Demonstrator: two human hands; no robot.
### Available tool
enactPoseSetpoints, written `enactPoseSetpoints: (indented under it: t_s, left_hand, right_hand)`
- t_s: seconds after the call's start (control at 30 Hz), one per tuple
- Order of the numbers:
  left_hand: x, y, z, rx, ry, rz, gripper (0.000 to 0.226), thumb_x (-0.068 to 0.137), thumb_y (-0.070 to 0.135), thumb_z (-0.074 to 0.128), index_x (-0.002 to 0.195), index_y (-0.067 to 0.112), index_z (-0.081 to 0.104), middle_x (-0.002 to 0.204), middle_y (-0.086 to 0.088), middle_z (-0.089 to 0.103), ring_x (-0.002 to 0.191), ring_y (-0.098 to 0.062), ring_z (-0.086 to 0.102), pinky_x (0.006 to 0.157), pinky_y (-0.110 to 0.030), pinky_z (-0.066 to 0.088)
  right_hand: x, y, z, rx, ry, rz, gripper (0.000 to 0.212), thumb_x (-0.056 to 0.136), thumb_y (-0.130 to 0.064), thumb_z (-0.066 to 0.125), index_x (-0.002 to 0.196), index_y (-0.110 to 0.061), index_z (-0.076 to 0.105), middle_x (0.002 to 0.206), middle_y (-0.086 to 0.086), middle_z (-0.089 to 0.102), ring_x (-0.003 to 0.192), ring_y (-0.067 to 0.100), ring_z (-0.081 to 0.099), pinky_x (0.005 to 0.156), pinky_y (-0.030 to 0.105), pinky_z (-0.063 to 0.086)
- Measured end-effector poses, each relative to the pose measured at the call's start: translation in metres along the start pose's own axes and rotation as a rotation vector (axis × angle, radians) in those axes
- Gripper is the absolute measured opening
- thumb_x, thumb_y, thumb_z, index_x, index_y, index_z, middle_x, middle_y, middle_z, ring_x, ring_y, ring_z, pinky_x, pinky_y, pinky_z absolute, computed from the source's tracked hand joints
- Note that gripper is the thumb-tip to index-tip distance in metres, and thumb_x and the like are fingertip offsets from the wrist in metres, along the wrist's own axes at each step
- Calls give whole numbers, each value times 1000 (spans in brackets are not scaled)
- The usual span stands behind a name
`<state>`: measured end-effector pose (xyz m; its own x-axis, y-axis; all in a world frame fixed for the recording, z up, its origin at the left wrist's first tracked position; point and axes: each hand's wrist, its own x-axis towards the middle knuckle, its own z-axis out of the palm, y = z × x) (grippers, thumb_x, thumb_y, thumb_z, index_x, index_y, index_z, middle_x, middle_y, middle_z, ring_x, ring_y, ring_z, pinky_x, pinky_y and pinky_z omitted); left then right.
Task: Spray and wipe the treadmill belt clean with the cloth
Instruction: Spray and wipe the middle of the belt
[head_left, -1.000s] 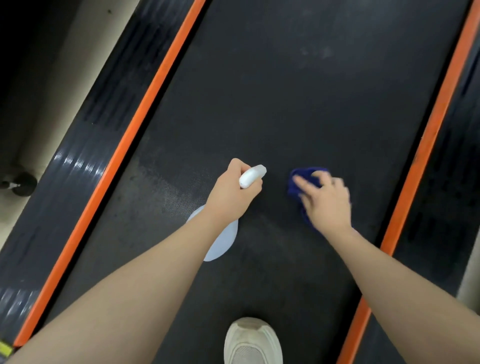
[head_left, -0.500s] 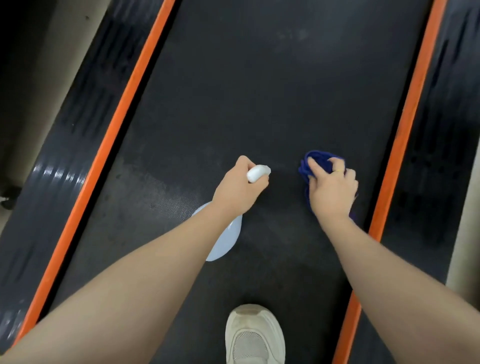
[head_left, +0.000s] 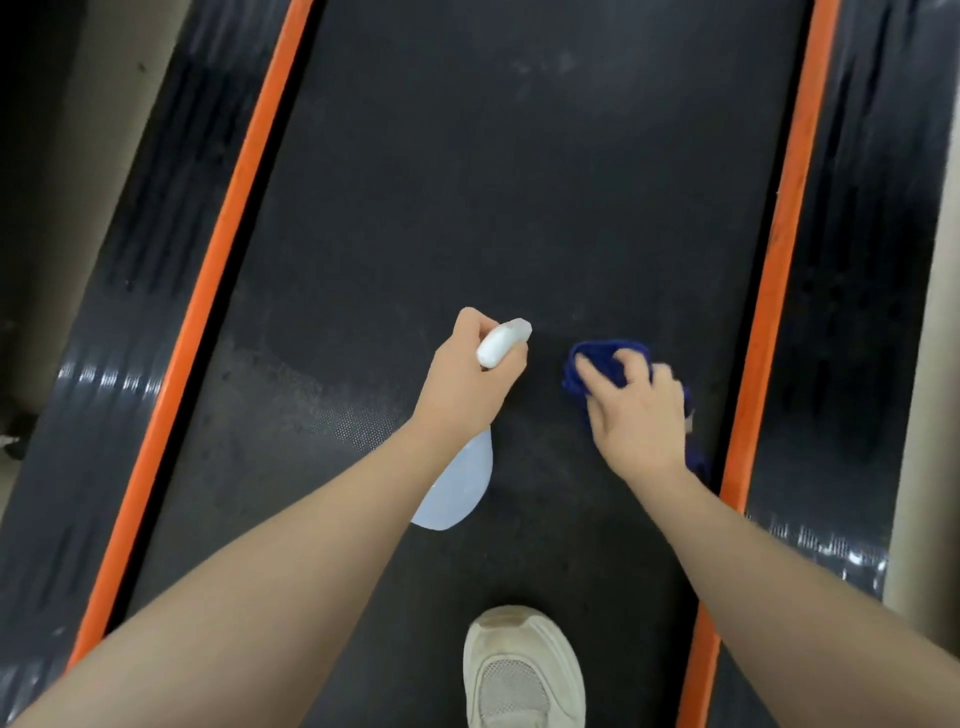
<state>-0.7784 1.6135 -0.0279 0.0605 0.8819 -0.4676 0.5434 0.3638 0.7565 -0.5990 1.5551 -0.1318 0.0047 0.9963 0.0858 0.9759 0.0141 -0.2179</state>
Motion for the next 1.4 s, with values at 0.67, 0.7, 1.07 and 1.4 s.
enactPoseSetpoints:
  t_s: [0.67, 0.7, 1.07, 1.4]
  left_hand:
    - [27, 2, 12, -69, 35, -4, 26, 92, 30, 56, 101, 7, 46, 95, -6, 63, 84, -20, 60, 68, -26, 47]
    - [28, 4, 14, -93, 53, -2, 26, 92, 29, 56, 101, 6, 47, 97, -7, 63, 90, -21, 61, 70, -25, 47]
    - [33, 20, 57, 79, -334, -37, 25, 90, 36, 57, 94, 13, 50, 81, 6, 57, 74, -9, 53, 65, -22, 41]
    - [-9, 5, 100, 173, -517, 43, 27, 90, 36, 60, 96, 15, 44, 86, -1, 58, 73, -15, 51, 66, -29, 43]
  right_hand:
    - [108, 50, -19, -42, -84, 362, 35, 92, -23, 49, 125, -33, 58, 128, 14, 48, 99, 39, 47, 81, 42, 36]
    - [103, 54, -19, -66, -102, 392, 36, 93, -22, 50, 127, -32, 57, 129, 15, 46, 99, 39, 47, 82, 42, 35]
    - [50, 50, -18, 151, 108, 279, 38, 79, -10, 56, 114, -21, 68, 112, 18, 57, 83, 37, 55, 79, 43, 42]
    - [-6, 92, -91, 770, 273, 687, 37, 89, -1, 51, 119, -24, 55, 115, 8, 53, 97, 1, 51, 87, 4, 35]
